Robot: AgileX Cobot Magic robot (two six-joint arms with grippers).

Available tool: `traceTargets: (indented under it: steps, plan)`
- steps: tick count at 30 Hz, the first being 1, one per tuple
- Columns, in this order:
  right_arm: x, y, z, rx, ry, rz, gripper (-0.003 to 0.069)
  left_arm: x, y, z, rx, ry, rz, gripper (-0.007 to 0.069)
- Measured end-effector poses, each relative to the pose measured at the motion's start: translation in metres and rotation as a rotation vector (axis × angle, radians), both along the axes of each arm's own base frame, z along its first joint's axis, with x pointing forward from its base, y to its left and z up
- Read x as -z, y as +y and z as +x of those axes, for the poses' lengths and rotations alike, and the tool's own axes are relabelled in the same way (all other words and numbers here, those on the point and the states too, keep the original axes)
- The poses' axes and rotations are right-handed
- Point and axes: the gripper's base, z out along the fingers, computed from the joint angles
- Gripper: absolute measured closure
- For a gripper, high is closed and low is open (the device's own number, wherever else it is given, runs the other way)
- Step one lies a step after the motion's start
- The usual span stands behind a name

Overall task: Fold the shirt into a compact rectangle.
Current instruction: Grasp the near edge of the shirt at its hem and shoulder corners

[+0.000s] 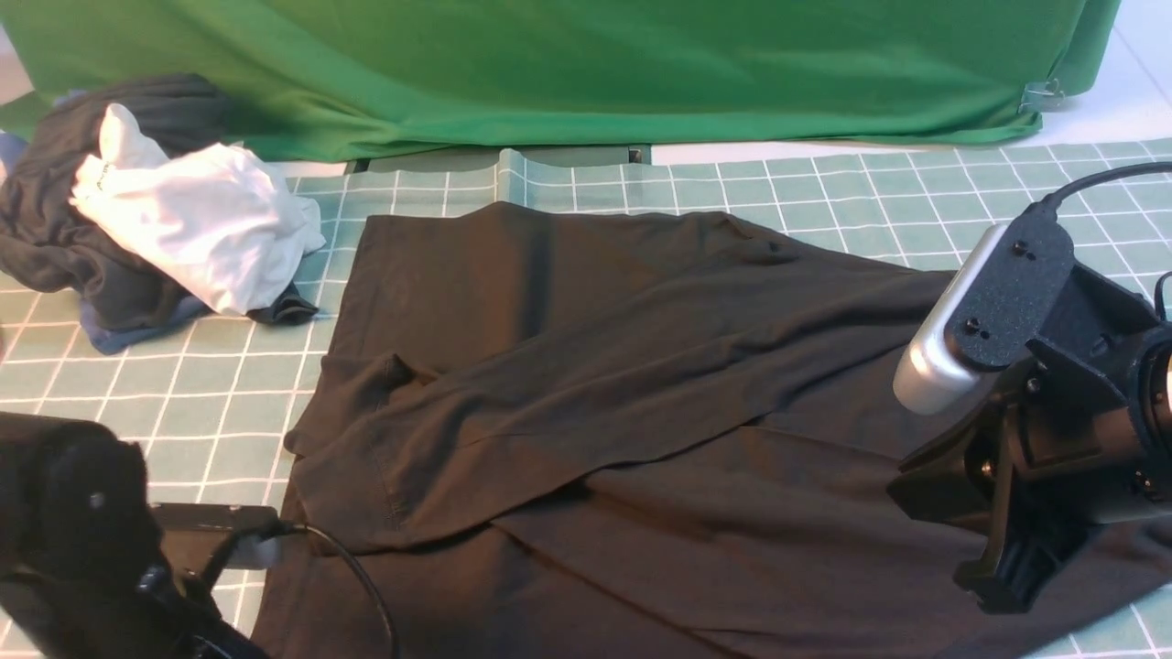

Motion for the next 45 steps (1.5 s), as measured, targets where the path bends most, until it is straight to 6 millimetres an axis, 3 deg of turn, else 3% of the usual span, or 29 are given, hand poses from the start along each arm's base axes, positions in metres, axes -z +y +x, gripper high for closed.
traceTargets:
  steps: [4,9,10,11,12,14,17,21,28,33,41,45]
  plan:
    - [0.0,0.0,0.0,0.0,0.0,0.0,0.0566,0.004,-0.001,0.003,0.029,0.023,-0.007,0.0048]
    - [0.0,0.0,0.0,0.0,0.001,0.001,0.0566,0.006,-0.001,0.003,0.084,0.04,-0.01,0.0142]
    - [0.0,0.0,0.0,0.0,0.001,0.001,0.0566,0.006,0.0,0.003,0.095,0.042,-0.005,0.0235]
    - [0.0,0.0,0.0,0.0,0.001,0.001,0.0566,0.006,0.0,0.003,0.096,0.042,-0.006,0.0249]
    - [0.0,0.0,0.0,0.0,0.001,0.001,0.0563,0.006,-0.002,0.003,0.089,0.045,-0.019,0.0366]
    - [0.0,0.0,0.0,0.0,0.001,0.001,0.0561,0.006,-0.003,0.003,0.079,0.051,-0.031,0.0503]
    - [0.0,0.0,0.0,0.001,-0.002,0.002,0.0556,0.006,-0.004,0.003,0.068,0.056,-0.044,0.0592]
    - [0.0,0.0,0.0,0.001,-0.002,0.002,0.0551,0.0,-0.005,0.004,0.073,0.068,-0.046,0.0615]
    - [0.002,-0.004,0.001,-0.019,-0.018,-0.065,0.0544,-0.044,-0.001,-0.005,0.069,-0.075,-0.046,0.0621]
    - [0.005,-0.007,-0.002,-0.035,0.005,-0.111,0.054,-0.062,0.003,-0.015,0.044,-0.174,-0.036,0.0621]
    - [0.016,-0.004,-0.014,-0.115,0.091,-0.173,0.0534,-0.066,0.004,-0.018,0.027,-0.198,-0.041,0.0621]
    - [0.042,0.013,-0.024,-0.219,0.143,-0.227,0.0514,-0.067,0.003,-0.016,0.022,-0.213,-0.049,0.0621]
